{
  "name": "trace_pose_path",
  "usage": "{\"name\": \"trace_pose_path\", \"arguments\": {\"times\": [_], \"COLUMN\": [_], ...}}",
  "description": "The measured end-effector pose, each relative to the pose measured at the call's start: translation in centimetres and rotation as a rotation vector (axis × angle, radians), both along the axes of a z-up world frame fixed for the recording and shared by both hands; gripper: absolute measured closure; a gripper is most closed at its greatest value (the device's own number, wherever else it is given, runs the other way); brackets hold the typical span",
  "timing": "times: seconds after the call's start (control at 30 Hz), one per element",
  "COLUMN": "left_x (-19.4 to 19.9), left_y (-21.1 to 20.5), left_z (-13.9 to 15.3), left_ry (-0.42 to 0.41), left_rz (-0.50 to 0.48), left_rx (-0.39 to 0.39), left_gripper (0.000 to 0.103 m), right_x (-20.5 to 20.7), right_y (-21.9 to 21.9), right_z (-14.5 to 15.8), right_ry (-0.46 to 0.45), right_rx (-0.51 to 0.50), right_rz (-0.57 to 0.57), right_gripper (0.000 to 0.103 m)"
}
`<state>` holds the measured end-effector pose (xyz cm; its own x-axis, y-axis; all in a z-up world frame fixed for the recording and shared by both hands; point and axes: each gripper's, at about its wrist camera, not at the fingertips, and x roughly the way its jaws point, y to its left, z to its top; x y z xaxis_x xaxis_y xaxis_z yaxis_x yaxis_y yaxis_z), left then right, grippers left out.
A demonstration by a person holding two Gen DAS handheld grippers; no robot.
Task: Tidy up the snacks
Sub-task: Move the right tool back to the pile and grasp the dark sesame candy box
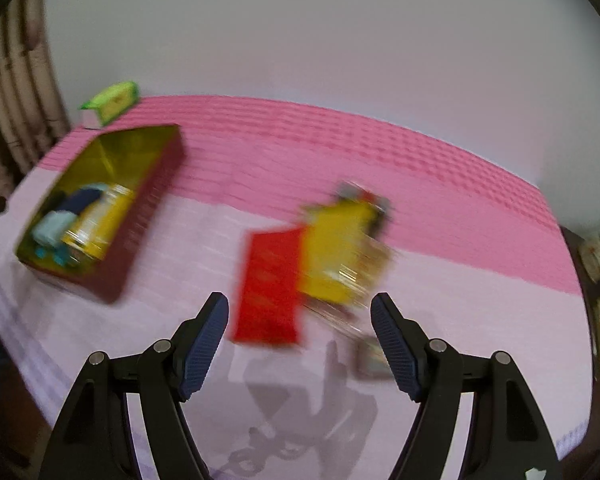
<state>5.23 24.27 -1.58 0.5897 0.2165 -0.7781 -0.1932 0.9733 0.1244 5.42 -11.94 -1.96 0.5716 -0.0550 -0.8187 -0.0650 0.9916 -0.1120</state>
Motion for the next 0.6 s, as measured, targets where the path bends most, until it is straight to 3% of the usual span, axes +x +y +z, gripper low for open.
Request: {"name": "trace_pose_path", "arguments": {"times": [0.2, 0.6], "left_x": [-0.4, -2.2], "left_y": [-2.5, -10.4], "left_z": [0.4, 0.9], "left_ry": [-0.006, 0.023], "left_rz": [-0.047, -0.175], "left_rx": [0.031, 0.006], "left_gripper": [0.022, 0.021], "right_x": [-1.9, -1.1], "right_y": [-5.2, -8.7], "right_z": [-2.4, -5.3], "right_ry": [0.047, 0.085], "right_rx": [0.013, 0.133], "right_rz": [-0.055, -0.094], "right_gripper": [0.032, 0.035]}}
